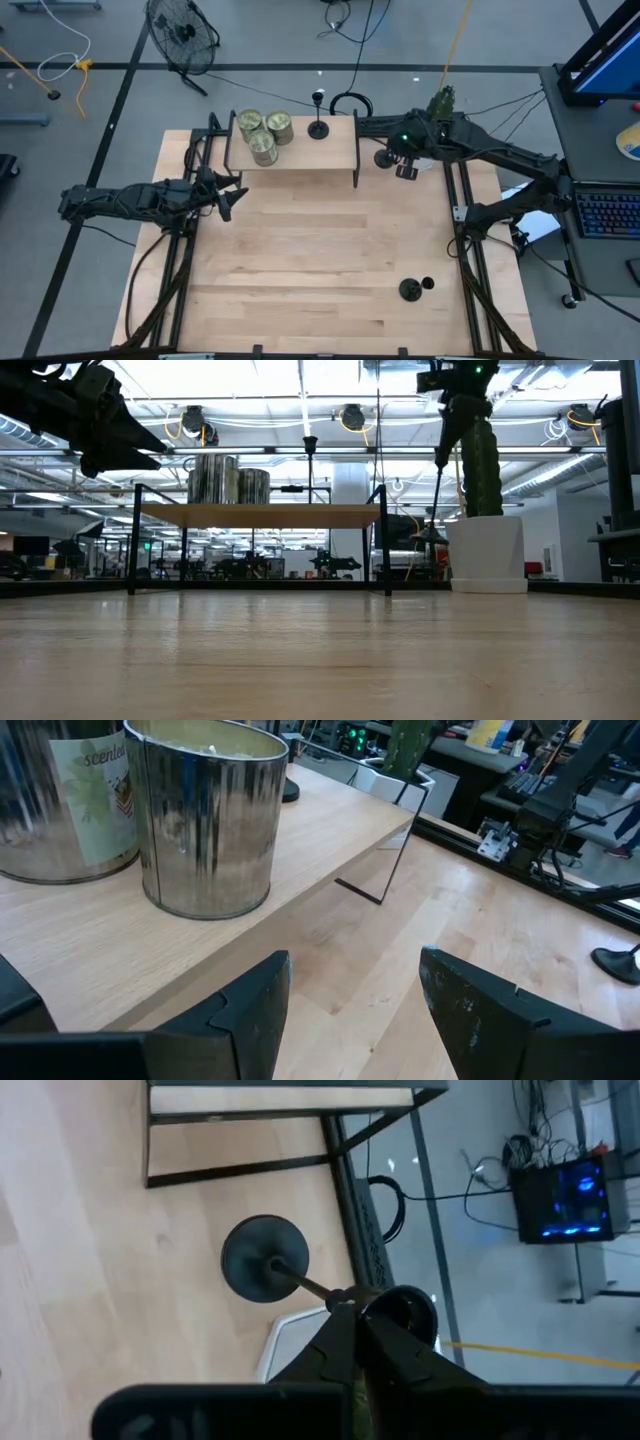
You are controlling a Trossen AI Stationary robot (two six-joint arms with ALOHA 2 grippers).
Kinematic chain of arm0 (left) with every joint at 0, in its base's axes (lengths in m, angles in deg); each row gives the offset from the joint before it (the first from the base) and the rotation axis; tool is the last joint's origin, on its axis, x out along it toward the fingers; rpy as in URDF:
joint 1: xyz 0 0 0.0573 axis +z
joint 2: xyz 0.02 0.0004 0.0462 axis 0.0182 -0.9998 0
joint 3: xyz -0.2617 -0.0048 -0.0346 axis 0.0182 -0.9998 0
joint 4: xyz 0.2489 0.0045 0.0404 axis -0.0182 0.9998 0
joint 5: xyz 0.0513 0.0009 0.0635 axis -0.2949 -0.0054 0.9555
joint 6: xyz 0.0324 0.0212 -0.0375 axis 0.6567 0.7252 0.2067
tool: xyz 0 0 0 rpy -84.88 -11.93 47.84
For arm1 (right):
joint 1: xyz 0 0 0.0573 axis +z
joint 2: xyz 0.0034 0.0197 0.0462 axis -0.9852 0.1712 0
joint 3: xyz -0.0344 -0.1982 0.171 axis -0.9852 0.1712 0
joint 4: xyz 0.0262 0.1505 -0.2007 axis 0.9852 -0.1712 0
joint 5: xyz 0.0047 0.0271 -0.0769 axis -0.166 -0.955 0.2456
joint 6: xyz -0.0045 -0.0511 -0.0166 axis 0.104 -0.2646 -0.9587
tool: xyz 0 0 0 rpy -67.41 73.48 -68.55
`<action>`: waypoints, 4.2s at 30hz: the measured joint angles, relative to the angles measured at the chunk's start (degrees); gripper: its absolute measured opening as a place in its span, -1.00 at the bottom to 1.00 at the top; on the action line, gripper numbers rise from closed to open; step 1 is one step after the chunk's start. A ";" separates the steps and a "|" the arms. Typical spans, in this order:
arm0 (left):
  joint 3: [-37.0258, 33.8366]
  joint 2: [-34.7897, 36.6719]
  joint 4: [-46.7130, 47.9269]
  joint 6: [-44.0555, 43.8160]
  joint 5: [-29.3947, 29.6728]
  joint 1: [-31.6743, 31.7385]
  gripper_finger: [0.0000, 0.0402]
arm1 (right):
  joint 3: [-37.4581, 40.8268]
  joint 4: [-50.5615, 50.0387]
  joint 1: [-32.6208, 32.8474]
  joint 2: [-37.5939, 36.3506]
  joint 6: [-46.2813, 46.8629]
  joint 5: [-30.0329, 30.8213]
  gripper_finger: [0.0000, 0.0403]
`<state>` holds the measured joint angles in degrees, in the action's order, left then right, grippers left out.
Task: Pick & Place candle stick holders
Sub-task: Put the top black candle holder on the shelf
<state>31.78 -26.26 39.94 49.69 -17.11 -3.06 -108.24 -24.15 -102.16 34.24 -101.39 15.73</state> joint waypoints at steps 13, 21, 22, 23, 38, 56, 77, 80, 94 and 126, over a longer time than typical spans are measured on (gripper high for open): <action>0.00 -0.01 0.02 0.39 -0.02 0.00 0.16 | -10.14 -5.25 0.00 0.37 -2.90 0.08 -1.00; 0.00 -0.01 0.02 0.17 -0.04 0.01 0.16 | -15.48 -5.25 0.00 0.35 -8.11 6.80 -1.00; 0.00 0.00 0.02 0.17 -0.04 0.00 0.16 | -16.08 -5.24 0.00 0.34 -9.18 7.68 -1.00; 0.00 -0.01 0.02 0.15 -0.04 0.00 0.16 | -16.54 -5.16 0.00 0.34 -10.25 8.68 -1.00; 0.00 0.01 0.02 -0.82 -5.16 0.00 0.16 | -29.75 -2.76 -0.14 10.03 -22.58 7.68 -1.00; 0.00 -0.02 1.72 0.01 -5.87 0.00 0.16 | -33.69 1.67 -0.37 18.12 -25.23 -4.43 -1.00; 0.00 -0.02 1.76 0.67 -5.92 0.01 0.16 | -33.64 3.32 -3.55 22.08 -28.34 -8.14 -1.00; 0.00 -0.02 1.75 1.09 -5.92 0.02 0.16 | -32.99 3.39 -3.63 22.03 -28.35 -9.29 -1.00; 0.00 -0.02 1.75 1.00 -5.95 0.00 0.16 | -32.31 3.38 -4.82 22.08 -28.59 -10.81 -1.00; 0.00 -0.02 1.68 1.02 -5.97 0.01 0.16 | -32.31 3.78 -4.90 22.08 -29.66 -12.72 -1.00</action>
<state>31.78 -26.27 41.62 50.71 -23.08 -3.05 -140.54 -20.37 -107.06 56.31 -131.05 3.01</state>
